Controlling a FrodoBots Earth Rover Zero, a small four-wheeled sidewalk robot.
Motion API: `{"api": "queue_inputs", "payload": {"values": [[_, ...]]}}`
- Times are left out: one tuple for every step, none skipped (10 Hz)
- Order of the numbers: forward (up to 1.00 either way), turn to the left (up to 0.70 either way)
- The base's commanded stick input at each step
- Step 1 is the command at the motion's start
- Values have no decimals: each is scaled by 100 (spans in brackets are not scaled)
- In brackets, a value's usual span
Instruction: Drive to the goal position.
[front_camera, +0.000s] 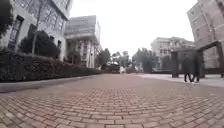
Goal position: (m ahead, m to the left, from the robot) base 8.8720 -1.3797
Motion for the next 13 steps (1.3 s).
{"api": "queue_inputs", "payload": {"values": [[70, 0], [70, 0], [70, 0], [70, 0], [70, 0], [70, 0], [70, 0], [70, 0], [70, 0], [70, 0], [70, 0], [70, 0], [70, 0]]}}
